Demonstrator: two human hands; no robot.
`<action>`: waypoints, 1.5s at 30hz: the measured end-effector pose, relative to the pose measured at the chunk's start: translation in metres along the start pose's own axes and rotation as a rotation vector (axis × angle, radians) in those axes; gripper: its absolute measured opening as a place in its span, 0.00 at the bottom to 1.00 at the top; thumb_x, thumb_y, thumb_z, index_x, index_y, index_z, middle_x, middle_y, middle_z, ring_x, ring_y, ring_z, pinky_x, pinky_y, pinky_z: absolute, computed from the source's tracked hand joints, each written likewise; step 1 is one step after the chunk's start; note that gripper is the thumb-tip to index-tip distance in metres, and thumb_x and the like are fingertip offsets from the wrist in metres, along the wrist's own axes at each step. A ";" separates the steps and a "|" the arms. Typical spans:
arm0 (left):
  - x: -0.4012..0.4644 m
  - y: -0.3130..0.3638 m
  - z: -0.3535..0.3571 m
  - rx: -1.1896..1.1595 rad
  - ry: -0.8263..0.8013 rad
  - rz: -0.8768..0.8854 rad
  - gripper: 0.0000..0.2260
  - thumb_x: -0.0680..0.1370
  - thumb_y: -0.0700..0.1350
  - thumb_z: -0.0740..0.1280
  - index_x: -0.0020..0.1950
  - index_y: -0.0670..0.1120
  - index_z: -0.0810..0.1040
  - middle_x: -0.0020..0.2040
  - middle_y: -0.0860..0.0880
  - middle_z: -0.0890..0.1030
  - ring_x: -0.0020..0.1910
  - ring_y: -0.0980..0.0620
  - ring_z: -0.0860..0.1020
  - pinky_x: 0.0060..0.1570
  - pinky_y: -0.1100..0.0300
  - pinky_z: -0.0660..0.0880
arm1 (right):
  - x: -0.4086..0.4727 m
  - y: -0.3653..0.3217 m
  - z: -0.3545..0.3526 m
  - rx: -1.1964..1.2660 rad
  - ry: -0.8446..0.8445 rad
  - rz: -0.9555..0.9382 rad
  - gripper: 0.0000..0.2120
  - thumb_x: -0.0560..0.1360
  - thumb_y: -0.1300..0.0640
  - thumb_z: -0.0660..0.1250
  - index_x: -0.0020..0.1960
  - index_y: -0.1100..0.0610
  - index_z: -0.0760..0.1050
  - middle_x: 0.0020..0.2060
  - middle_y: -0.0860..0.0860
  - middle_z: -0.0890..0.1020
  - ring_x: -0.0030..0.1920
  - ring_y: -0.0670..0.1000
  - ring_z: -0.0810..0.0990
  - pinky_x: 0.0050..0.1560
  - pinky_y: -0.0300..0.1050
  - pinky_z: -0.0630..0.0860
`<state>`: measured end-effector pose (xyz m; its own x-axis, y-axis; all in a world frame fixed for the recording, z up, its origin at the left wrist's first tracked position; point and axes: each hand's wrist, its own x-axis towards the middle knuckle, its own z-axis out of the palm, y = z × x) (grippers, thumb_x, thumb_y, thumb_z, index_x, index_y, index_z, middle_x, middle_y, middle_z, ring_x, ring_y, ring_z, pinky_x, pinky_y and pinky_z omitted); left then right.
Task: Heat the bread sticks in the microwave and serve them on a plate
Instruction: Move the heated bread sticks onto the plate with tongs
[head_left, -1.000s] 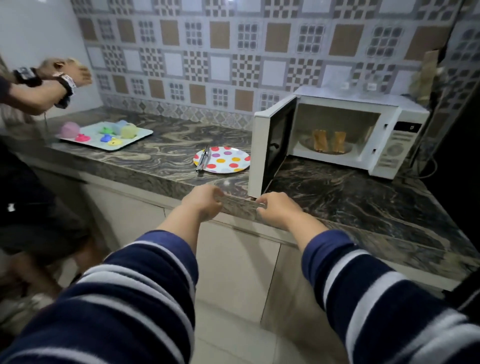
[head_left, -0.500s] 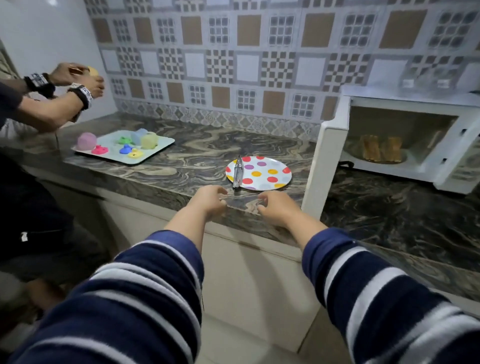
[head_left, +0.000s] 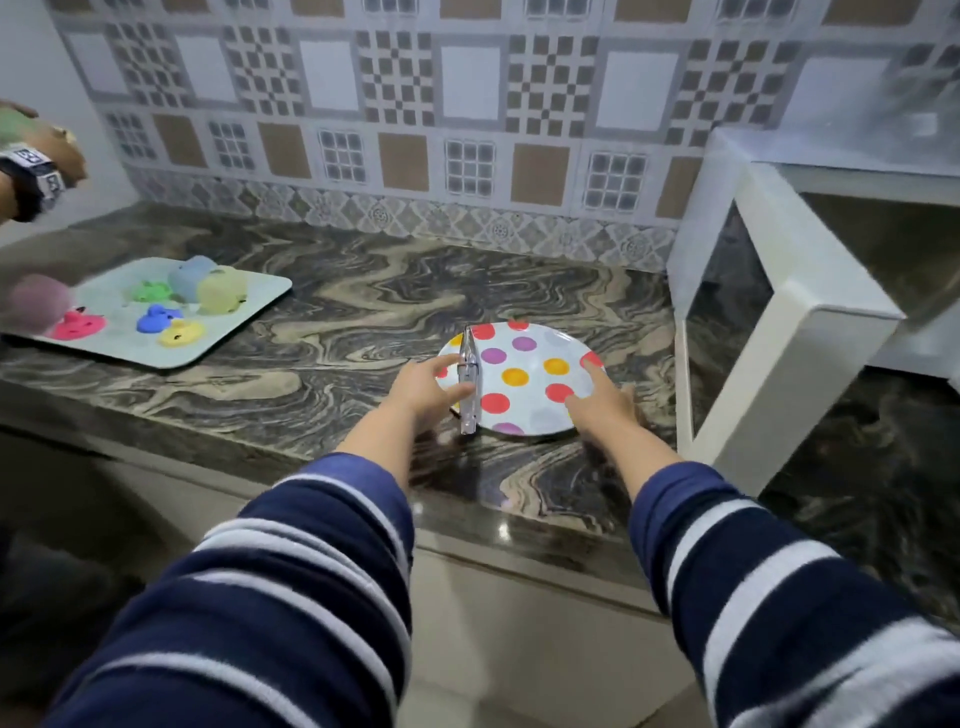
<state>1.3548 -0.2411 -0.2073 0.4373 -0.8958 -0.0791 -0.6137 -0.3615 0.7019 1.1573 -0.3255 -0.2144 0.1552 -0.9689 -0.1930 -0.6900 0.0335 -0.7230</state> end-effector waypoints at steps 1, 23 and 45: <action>0.011 -0.002 0.002 -0.022 -0.017 -0.018 0.26 0.75 0.51 0.70 0.72 0.50 0.69 0.67 0.42 0.75 0.62 0.41 0.76 0.60 0.54 0.72 | 0.011 0.002 0.002 0.014 0.016 0.023 0.28 0.79 0.58 0.58 0.76 0.41 0.57 0.77 0.58 0.45 0.73 0.59 0.61 0.64 0.41 0.63; 0.037 -0.033 -0.008 -0.438 -0.117 -0.154 0.30 0.69 0.37 0.76 0.70 0.45 0.73 0.70 0.44 0.71 0.68 0.50 0.70 0.57 0.65 0.68 | 0.057 0.002 0.023 0.155 -0.001 0.103 0.26 0.74 0.65 0.65 0.71 0.56 0.69 0.71 0.55 0.67 0.65 0.59 0.73 0.67 0.51 0.70; -0.258 -0.074 -0.032 -0.559 -0.080 -0.187 0.30 0.70 0.36 0.75 0.70 0.51 0.73 0.72 0.45 0.69 0.63 0.44 0.75 0.32 0.71 0.75 | -0.204 0.077 0.022 0.531 -0.289 0.025 0.34 0.70 0.79 0.65 0.72 0.58 0.67 0.67 0.59 0.73 0.58 0.60 0.77 0.55 0.53 0.77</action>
<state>1.3086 0.0248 -0.2166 0.4405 -0.8546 -0.2750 -0.0826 -0.3436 0.9355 1.0881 -0.1197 -0.2453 0.3806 -0.8627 -0.3330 -0.2604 0.2455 -0.9338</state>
